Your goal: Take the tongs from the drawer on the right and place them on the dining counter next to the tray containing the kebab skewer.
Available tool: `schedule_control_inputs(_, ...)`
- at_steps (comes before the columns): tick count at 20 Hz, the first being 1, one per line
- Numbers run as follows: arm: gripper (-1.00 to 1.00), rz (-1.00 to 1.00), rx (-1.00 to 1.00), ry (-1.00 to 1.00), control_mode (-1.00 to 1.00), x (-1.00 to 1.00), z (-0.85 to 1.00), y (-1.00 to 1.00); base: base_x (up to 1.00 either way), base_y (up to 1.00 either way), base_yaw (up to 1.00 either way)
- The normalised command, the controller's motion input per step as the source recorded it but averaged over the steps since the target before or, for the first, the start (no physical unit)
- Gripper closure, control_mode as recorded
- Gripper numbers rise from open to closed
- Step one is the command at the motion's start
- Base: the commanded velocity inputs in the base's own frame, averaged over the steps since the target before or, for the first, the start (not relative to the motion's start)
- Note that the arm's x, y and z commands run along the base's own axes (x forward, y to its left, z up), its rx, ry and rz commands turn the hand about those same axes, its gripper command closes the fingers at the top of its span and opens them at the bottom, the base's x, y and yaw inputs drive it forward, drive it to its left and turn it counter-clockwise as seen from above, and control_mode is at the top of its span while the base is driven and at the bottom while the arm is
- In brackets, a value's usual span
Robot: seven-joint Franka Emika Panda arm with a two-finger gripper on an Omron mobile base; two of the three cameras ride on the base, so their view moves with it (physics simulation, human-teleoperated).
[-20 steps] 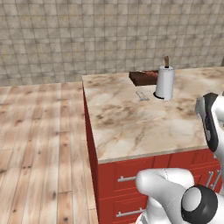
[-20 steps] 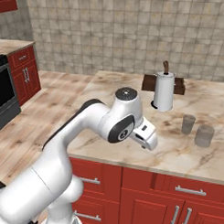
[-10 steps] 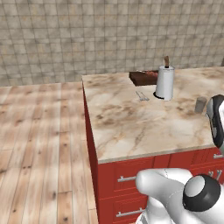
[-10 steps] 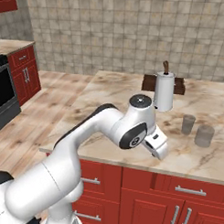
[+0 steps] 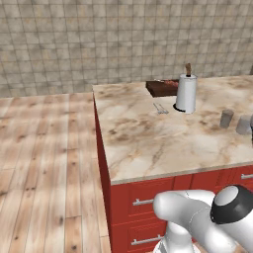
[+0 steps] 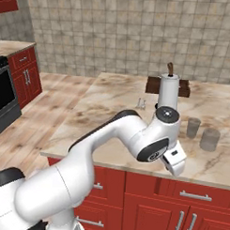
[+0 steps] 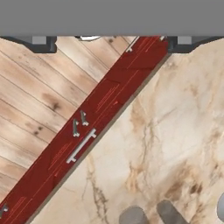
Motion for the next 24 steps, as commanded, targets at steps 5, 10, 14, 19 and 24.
schedule_control_inputs(5,-1.0,-0.12,0.12,-0.04,-1.0,-0.04,-0.09,-0.32,0.0,0.0,0.0)
schedule_control_inputs(10,-1.0,-0.13,0.03,-0.05,-1.0,0.0,-0.26,-0.17,0.0,0.0,0.0)
schedule_control_inputs(14,-1.0,-0.13,0.0,-0.06,-1.0,0.0,-0.32,-0.11,0.0,0.0,0.0)
schedule_control_inputs(19,-1.0,-0.13,0.0,-0.05,-1.0,0.0,-0.31,-0.1,0.0,0.0,0.0)
schedule_control_inputs(24,-1.0,-0.1,0.02,-0.06,-1.0,0.0,-0.21,-0.08,0.0,0.0,0.0)
